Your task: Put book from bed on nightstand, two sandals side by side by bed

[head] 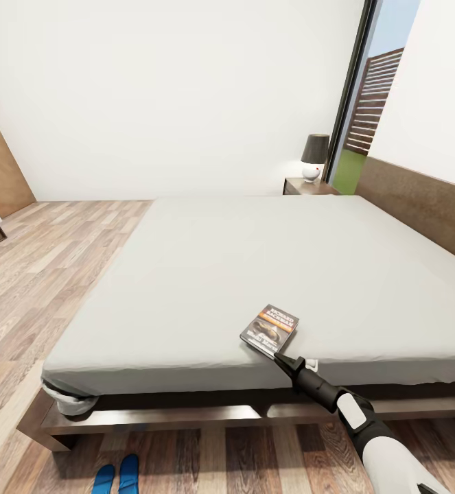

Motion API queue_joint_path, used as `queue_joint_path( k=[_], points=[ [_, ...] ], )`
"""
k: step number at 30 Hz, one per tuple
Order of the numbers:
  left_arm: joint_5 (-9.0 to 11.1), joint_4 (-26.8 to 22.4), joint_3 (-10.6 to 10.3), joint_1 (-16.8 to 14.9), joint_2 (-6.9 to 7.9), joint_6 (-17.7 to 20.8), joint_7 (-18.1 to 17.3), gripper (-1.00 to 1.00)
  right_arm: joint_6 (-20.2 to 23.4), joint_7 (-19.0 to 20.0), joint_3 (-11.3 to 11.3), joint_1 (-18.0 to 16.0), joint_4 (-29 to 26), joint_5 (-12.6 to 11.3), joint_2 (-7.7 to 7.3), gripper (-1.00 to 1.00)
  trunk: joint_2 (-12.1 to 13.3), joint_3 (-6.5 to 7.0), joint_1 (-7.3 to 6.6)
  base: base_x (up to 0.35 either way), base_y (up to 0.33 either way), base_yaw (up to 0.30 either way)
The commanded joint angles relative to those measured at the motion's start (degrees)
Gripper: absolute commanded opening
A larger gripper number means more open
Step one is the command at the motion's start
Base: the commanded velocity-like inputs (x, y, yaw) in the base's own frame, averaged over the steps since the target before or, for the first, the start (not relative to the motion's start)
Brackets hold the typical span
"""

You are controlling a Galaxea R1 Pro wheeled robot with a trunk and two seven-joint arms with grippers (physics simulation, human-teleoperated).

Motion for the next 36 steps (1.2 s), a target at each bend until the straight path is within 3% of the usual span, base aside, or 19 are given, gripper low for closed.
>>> queue_joint_path(
  k=[1, 22, 36],
  points=[
    [0.5, -0.1, 0.0, 0.0, 0.0, -0.2, 0.1, 1.0, 0.3, 0.1, -0.3, 0.0, 0.0, 0.0, 0.02, -1.0, 0.0, -0.05, -0.01, 0.0, 0.0, 0.0],
    [0.5, -0.1, 0.0, 0.0, -0.01, -0.2, 0.1, 1.0, 0.2, 1.5, -0.1, 0.0, -0.1, 0.1, 0.11, -1.0, 0.0, -0.05, -0.01, 0.0, 0.0, 0.0],
    [0.5, -0.1, 0.0, 0.0, 0.0, -0.2, 0.1, 1.0, 0.1, 3.5, 3.4, 0.0, -0.2, 0.0, 0.09, -1.0, 0.0, -0.05, -0.01, 0.0, 0.0, 0.0]
  ],
)
